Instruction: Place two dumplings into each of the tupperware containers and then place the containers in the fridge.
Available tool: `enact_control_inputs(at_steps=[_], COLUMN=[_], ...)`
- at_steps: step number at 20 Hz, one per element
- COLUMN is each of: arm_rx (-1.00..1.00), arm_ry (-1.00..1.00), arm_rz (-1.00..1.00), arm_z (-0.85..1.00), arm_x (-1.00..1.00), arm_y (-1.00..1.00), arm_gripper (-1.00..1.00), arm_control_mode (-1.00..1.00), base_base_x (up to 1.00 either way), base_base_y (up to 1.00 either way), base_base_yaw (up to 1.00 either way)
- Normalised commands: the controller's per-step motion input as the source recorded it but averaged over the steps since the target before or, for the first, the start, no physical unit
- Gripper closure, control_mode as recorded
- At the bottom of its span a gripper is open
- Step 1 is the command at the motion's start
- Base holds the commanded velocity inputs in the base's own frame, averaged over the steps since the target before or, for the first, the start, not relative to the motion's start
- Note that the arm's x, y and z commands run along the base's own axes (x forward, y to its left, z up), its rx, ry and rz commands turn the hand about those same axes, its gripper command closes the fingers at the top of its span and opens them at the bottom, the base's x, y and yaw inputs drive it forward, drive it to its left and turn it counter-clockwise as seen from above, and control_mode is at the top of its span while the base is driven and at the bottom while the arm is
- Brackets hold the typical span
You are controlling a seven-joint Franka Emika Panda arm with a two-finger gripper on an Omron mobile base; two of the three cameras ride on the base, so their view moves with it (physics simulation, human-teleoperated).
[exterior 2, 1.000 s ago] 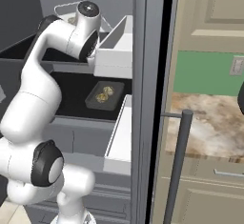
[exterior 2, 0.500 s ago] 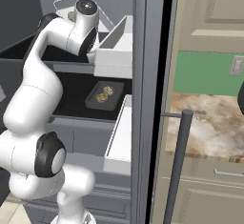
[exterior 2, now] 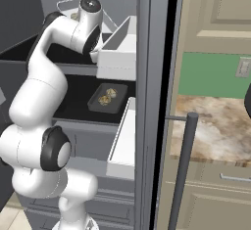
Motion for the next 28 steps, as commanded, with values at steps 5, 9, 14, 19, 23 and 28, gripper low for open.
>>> enact_control_inputs(at_steps=[5, 9, 14, 19, 23, 28], arm_rx=[0.0, 0.0, 0.0, 0.0, 0.0, 0.0], arm_ry=[0.0, 0.0, 0.0, -0.17, -0.23, -0.26], arm_rz=[0.0, 0.0, 0.0, 0.0, -0.01, -0.01], arm_z=[-0.22, -0.11, -0.03, 0.01, 0.12, 0.1], arm_x=[0.01, 0.09, 0.06, -0.16, -0.7, -0.93], arm_y=[0.08, 0.08, 0.0, 0.0, 0.0, 0.0], arm_gripper=[1.0, -1.0, -1.0, -1.0, -1.0, -1.0], arm_control_mode=[-1.0, -1.0, -1.0, -1.0, -1.0, -1.0], base_base_x=[0.0, 0.0, 0.0, 0.0, 0.0, 0.0], base_base_y=[0.0, 0.0, 0.0, 0.0, 0.0, 0.0], base_base_yaw=[0.0, 0.0, 0.0, 0.0, 0.0, 0.0])
